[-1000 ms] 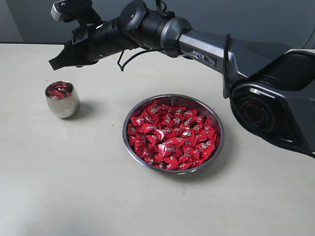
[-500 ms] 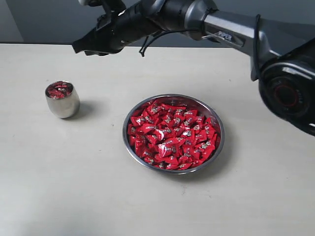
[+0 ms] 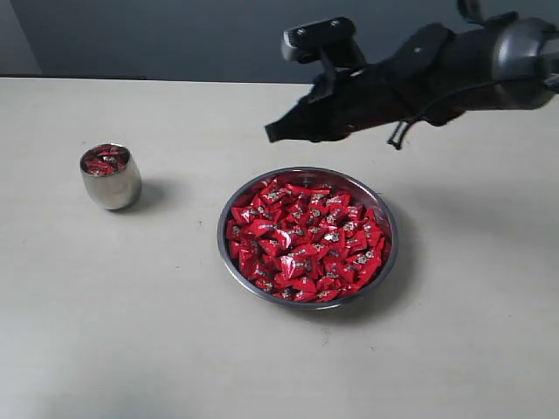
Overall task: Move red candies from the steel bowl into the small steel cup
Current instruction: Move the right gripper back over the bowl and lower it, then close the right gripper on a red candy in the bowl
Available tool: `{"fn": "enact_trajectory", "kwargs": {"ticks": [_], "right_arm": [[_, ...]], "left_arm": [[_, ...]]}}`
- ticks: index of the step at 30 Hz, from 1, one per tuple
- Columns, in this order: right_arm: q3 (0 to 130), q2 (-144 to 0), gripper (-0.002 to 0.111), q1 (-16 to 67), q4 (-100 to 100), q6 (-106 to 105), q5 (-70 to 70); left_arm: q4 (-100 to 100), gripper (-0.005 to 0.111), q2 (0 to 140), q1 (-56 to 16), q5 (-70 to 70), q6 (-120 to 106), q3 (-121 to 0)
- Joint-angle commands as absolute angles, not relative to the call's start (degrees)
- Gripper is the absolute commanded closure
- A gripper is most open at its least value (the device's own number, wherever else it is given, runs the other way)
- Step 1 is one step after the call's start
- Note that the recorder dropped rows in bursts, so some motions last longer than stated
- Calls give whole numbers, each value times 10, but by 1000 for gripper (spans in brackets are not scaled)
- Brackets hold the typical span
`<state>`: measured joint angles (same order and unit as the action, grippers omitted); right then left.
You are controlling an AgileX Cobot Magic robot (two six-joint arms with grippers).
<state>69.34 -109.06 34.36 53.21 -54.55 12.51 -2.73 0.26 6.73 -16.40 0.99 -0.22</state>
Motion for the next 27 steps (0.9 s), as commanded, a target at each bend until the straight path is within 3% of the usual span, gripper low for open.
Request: {"fn": "enact_trajectory", "kwargs": {"ticks": [1,8,16,27], "right_arm": [[590,-1012,109,300,660,-705,115],[445,-956,109,228,999,-1092,290],[421,-970,109,222,999,-1116,326],[496,-1076,109,301,999,-1012,312]], "left_arm": [[-26,106,0,68,-163,11,0],[-26,106,0,68,-163,11,0],[-26,106,0,68,-163,11,0],[-26,106,0,68,-163,11,0]]}}
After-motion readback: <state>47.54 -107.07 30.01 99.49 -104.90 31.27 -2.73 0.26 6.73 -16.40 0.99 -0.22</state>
